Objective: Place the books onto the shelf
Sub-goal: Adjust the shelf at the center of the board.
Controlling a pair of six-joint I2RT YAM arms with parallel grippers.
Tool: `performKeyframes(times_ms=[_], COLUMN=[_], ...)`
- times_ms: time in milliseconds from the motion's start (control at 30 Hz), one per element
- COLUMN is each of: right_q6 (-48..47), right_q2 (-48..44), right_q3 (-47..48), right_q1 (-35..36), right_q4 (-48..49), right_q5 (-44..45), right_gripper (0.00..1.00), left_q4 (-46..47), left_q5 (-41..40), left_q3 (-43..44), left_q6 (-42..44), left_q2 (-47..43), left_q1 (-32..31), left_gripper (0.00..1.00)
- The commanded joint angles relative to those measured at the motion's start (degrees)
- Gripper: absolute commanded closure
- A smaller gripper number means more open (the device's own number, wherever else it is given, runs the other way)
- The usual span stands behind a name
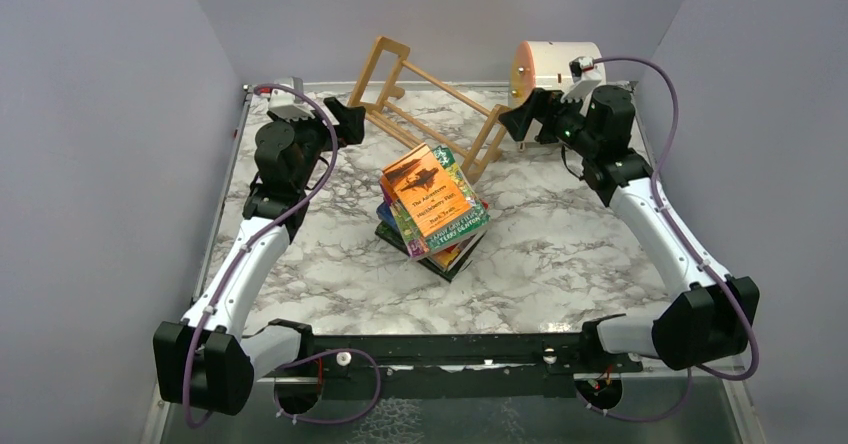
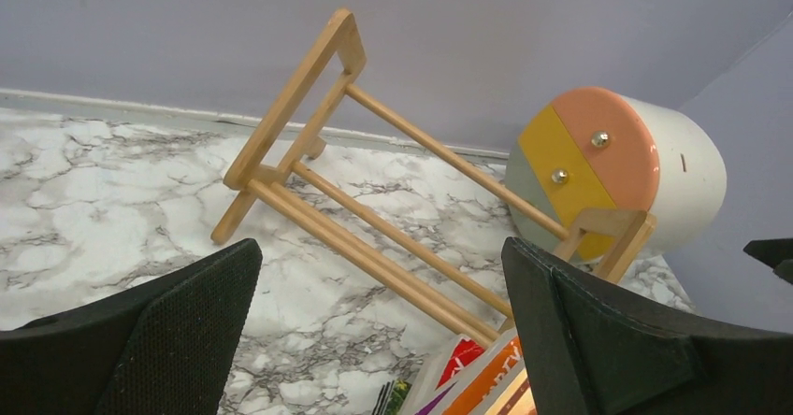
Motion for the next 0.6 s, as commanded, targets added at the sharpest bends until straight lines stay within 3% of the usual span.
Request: performKeyframes(times_ms=[0, 233, 567], right_q6=[1.5, 0.2, 1.0], right_q2=[-4.0, 0.4, 2.0], right_q3=[-2.9, 1.4, 2.3], right_q1=[0.1, 0.1, 0.3], right_q4=[3.9, -2.2, -3.3], right_q5=[-2.8, -3.2, -3.8], right_gripper=[0.00, 0.00, 0.00], left_q4=[2.2, 0.3, -0.1], left_q5=[0.8, 2.0, 1.7], left_q3=[0.5, 1.8, 1.8], left_q6=[-2.8, -2.3, -1.8], left_q2=[-0.3, 0.7, 0.1], left_q1=[0.0, 0.0, -0.1], left_gripper=[0.01, 0.01, 0.01])
